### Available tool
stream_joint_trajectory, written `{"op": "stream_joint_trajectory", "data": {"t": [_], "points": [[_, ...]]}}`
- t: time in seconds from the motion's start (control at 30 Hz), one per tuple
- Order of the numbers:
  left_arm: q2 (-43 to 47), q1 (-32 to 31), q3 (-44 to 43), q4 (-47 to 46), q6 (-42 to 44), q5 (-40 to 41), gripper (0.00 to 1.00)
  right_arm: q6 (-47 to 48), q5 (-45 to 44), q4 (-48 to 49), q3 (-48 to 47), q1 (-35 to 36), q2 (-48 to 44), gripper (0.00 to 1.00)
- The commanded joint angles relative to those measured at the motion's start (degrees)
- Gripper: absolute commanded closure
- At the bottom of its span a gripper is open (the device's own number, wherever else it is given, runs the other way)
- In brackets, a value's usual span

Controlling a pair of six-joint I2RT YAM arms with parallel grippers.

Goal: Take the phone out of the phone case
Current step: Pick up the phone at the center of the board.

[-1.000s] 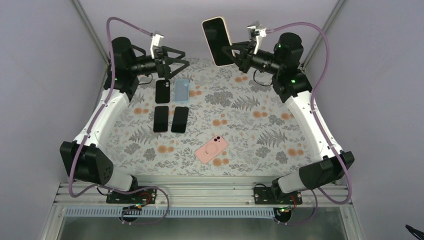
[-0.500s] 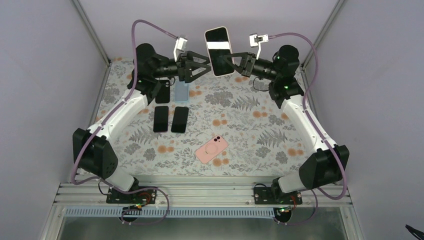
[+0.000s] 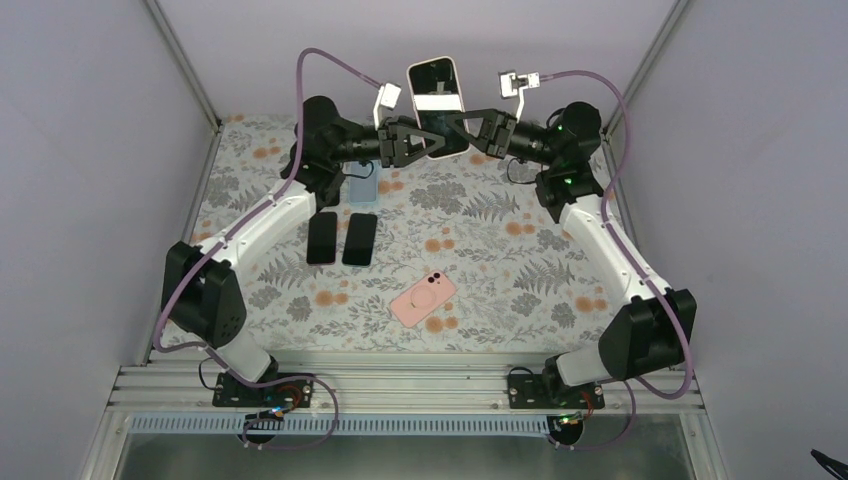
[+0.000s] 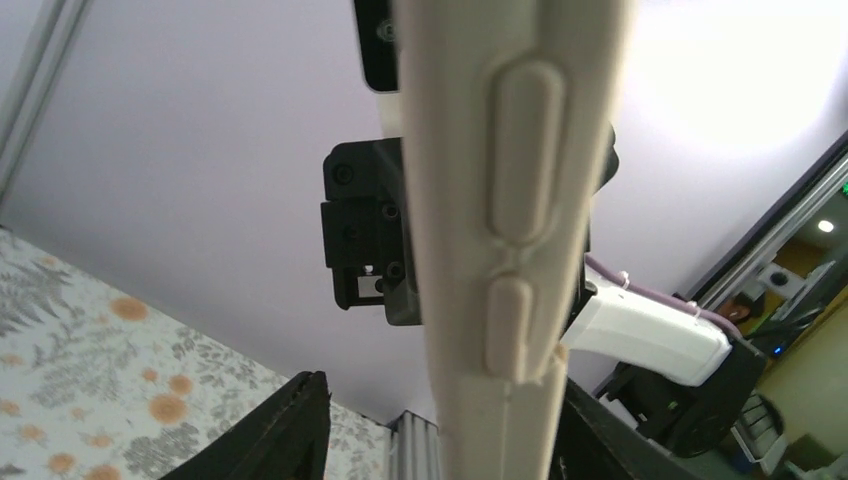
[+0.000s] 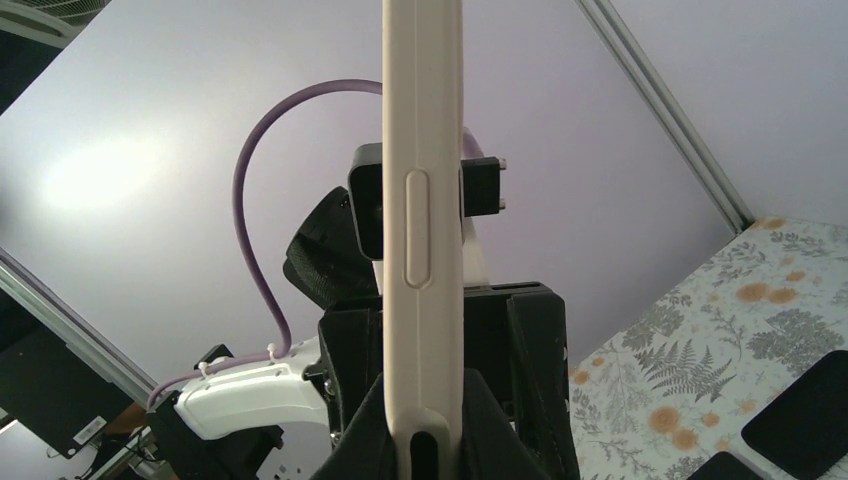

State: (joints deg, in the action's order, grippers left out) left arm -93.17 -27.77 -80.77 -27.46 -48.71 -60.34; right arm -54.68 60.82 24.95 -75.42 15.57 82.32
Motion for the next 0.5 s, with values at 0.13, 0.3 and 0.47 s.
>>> {"op": "stream_joint_trajectory", "data": {"t": [0.13, 0.3, 0.47], "points": [[-1.3, -0.3, -0.7, -5.3, -1.9, 0.3, 0.66, -4.1, 0.2, 8.3, 1.3, -1.3, -2.4, 0.96], [-0.6, -0.3, -0.8, -2.3, 1.9, -0.1, 0.92, -2.5, 0.4, 6.7, 1.3, -2.0, -2.8, 0.93], [0.3, 0.2, -2.1, 4.9, 8.9, -2.2, 0.98, 8.0, 0.2, -4.5, -2.1, -2.2, -3.9, 0.76]]}}
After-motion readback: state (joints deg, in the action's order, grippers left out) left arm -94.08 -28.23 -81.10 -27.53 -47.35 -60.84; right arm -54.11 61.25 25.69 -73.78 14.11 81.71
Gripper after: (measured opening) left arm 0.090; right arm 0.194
